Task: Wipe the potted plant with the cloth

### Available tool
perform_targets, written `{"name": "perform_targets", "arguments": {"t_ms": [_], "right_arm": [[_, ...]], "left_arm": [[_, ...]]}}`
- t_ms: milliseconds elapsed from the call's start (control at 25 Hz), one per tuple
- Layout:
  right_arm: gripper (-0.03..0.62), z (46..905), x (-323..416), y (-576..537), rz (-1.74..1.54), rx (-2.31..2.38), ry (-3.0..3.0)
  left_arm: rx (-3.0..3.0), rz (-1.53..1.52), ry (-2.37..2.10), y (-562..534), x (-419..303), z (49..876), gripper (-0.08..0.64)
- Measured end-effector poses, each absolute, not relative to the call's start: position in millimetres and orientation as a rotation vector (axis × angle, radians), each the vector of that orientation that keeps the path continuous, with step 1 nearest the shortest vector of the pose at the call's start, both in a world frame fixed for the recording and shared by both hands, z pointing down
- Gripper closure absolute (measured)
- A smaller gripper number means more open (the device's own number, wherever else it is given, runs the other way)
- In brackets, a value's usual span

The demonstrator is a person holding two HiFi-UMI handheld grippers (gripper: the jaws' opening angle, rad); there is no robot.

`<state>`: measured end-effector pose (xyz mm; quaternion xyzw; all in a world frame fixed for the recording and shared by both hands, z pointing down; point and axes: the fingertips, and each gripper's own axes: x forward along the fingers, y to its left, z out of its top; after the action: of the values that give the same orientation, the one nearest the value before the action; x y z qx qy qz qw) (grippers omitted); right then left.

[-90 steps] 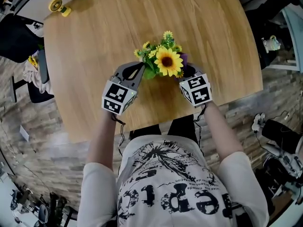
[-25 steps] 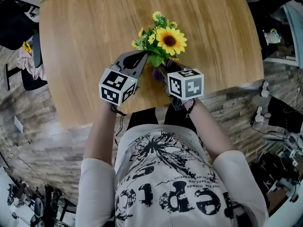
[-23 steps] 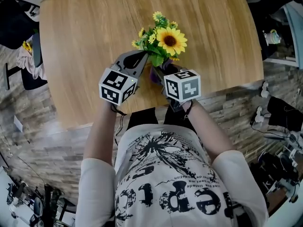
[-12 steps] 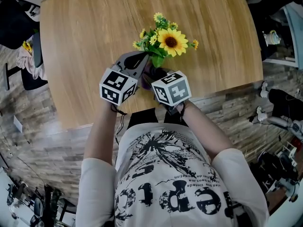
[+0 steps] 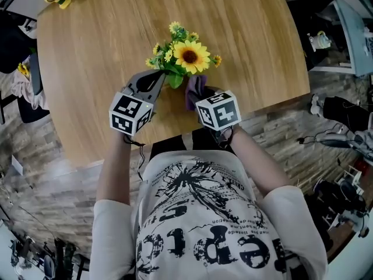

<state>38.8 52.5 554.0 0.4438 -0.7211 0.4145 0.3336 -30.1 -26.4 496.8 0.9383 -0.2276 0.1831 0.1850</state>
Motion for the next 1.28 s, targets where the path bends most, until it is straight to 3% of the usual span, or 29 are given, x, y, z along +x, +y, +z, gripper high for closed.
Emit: {"name": "perform_targets", "arguments": {"t_ms": [400, 640, 1280], "right_arm": [[0.517, 545.9, 156.9, -2.6, 0.959, 1.27, -1.784], [0.517, 529.8, 182.9, -73.0, 0.774, 1.175, -1.848], [0.517, 503.0, 33.0, -222.1, 0.101, 0.563, -2.168]], "left_arm": [[2.541, 0.562, -0.723, -28.2, -29.4, 496.0, 0.557], [2.473, 0.534, -0.849, -28.6, -31.0, 495.0, 0.557], [2.317, 0.514, -0.995, -33.3, -28.0, 495.1, 0.557]]}}
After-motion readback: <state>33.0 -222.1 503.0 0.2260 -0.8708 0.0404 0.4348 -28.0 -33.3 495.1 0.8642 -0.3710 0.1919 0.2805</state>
